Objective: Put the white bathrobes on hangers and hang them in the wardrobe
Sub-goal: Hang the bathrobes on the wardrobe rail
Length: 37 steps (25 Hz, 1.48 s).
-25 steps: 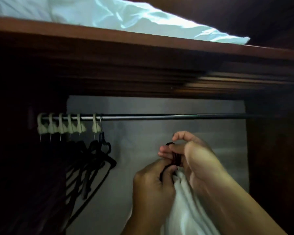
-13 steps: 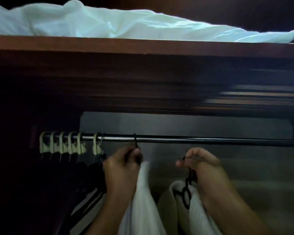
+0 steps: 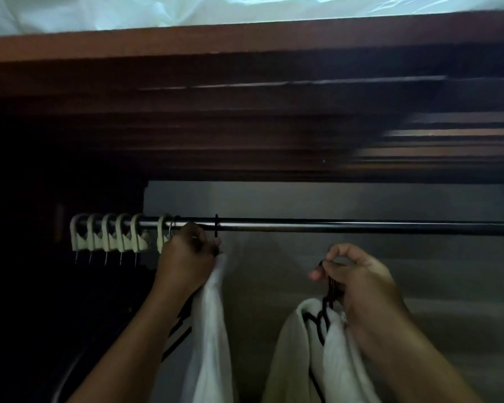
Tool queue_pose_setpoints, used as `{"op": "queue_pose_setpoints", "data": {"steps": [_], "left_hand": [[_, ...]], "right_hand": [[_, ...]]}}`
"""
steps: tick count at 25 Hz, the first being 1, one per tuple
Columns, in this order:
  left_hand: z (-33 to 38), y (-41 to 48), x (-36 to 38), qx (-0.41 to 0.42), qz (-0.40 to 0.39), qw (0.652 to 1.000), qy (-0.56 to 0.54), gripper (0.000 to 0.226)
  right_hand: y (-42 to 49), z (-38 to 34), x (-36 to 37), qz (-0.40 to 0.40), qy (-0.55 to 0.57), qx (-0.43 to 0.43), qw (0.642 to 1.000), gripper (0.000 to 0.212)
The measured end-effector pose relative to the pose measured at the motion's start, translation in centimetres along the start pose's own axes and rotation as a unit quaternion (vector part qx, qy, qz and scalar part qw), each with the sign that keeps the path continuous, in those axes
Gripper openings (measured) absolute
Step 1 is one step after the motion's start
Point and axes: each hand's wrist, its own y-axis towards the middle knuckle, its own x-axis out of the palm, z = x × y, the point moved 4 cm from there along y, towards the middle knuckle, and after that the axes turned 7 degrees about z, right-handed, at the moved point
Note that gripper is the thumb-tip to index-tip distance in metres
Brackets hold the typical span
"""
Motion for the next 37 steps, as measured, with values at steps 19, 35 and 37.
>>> {"op": "queue_pose_setpoints", "data": {"steps": [19,35,37], "left_hand": [[7.8,-14.7,6.1,0.271,-0.114,0.951,-0.098,0.023],[13.3,-2.7,11.0,0.225,-0.099,0.966,0.081,0.016],[12.7,-3.9,12.3,0.213,-0.127,0.964,0.098,0.015]], "right_hand": [[-2.2,-2.3,-1.0,-0.053,0.062,-0.064,0.995,0.028],[-0.2,-7.2,-6.0,0.042,-0.042,-0.196,0.979,0.03],[0.0,-6.6,-6.4,0.034,-0.049,-0.188,0.98,0.028]]}}
